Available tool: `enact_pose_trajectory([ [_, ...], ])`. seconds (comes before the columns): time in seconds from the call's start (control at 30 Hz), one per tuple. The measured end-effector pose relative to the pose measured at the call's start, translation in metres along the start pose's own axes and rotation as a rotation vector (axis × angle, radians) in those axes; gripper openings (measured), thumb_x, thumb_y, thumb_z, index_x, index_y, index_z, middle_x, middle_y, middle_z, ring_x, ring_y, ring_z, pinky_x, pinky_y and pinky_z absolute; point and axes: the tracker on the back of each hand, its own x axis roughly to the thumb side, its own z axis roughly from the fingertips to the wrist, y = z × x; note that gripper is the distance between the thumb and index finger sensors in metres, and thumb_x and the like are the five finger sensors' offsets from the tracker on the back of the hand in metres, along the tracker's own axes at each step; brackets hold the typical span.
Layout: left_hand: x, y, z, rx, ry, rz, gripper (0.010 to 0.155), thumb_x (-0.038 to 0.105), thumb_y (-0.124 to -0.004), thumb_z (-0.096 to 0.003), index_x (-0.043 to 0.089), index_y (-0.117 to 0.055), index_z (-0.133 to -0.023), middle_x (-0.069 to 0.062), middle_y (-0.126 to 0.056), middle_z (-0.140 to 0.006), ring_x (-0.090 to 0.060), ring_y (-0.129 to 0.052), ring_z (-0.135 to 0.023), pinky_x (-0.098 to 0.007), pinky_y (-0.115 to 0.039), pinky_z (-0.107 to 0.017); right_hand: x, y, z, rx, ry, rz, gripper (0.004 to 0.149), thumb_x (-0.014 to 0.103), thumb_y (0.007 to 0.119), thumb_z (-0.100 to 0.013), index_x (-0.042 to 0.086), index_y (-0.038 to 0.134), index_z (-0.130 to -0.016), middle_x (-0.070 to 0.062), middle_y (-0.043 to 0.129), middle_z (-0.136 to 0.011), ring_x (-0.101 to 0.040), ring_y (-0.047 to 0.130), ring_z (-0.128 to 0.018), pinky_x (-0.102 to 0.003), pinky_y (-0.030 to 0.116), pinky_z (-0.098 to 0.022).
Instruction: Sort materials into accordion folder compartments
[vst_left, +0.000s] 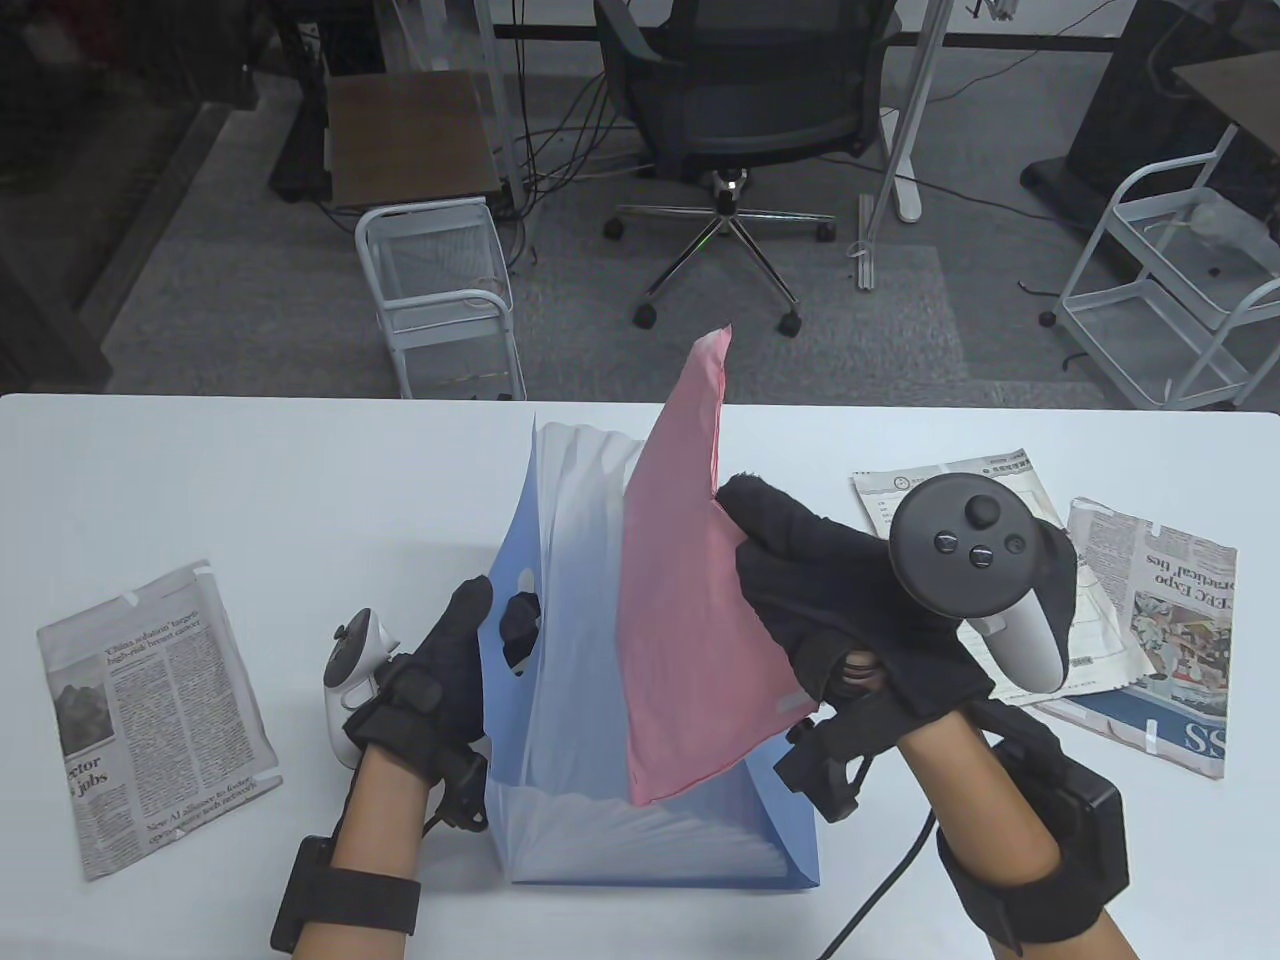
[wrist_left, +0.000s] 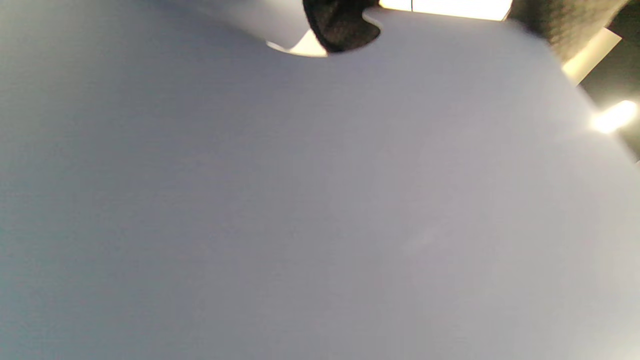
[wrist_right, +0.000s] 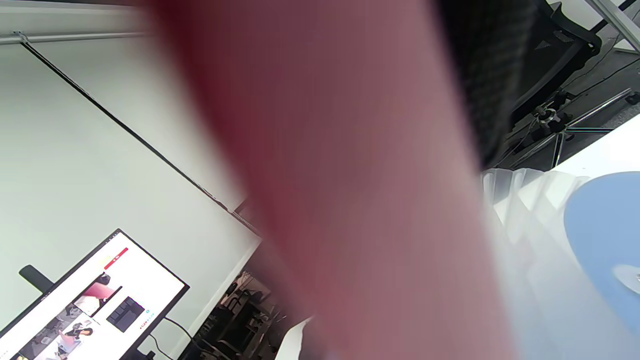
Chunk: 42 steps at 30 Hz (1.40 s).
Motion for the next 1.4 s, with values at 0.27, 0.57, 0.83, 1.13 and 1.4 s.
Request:
enact_pose_trajectory([
  [0.27,0.0,0.0,0.0,-0.001,0.0,0.0,0.068,0.075,-0.062,-0.064,0.015,-0.067,-0.097,-0.037,-0.001,-0.119,-0.066,-0.002,-0.099,-0.078,-0.024,-0.06,-0.019,0.02,-0.004,0.031,0.047,-0.002,0.049,0.018,0.077,-0.06,0.003,0.061,-0.103,-0.026,0.083,-0.092,-0.041,0.109,-0.048,-0.031,0.1,-0.024],
  [0.57,0.0,0.0,0.0,0.0,-0.001,0.0,0.068,0.075,-0.062,-0.0641,0.015,-0.067,-0.097,-0.036,-0.001,-0.119,-0.066,-0.002,-0.099,-0.078,-0.024,-0.06,-0.04,0.049,-0.015,0.117,0.171,0.04,0.056,0.023,0.081,-0.059,-0.002,0.058,-0.103,-0.022,0.089,-0.087,-0.04,0.109,-0.046,-0.031,0.1,-0.023],
  [0.83,0.0,0.0,0.0,-0.001,-0.001,0.001,0.068,0.075,-0.061,-0.0642,0.015,-0.067,-0.097,-0.036,-0.001,-0.119,-0.066,-0.002,-0.099,-0.077,-0.024,-0.06,-0.05,0.069,-0.028,0.185,0.296,0.197,0.051,0.029,0.084,-0.058,0.001,0.069,-0.098,-0.012,0.101,-0.066,-0.036,0.11,-0.034,-0.027,0.097,-0.016],
  [1.13,-0.001,-0.001,0.0,-0.001,-0.001,0.001,0.068,0.075,-0.062,-0.0641,0.015,-0.067,-0.097,-0.036,-0.001,-0.119,-0.066,-0.002,-0.099,-0.077,-0.024,-0.06,-0.053,0.092,-0.037,0.201,0.312,0.302,0.05,0.032,0.085,-0.057,0.008,0.071,-0.097,-0.003,0.101,-0.05,-0.03,0.107,-0.022,-0.022,0.09,-0.01],
  [1.4,-0.001,-0.001,0.0,0.0,-0.005,0.003,0.068,0.074,-0.061,-0.0642,0.015,-0.067,-0.097,-0.036,-0.001,-0.119,-0.066,-0.002,-0.099,-0.077,-0.024,-0.06,-0.047,0.113,-0.042,0.18,0.301,0.405,0.046,0.034,0.088,-0.055,0.01,0.076,-0.093,-0.001,0.103,-0.045,-0.027,0.107,-0.017,-0.02,0.088,-0.006],
])
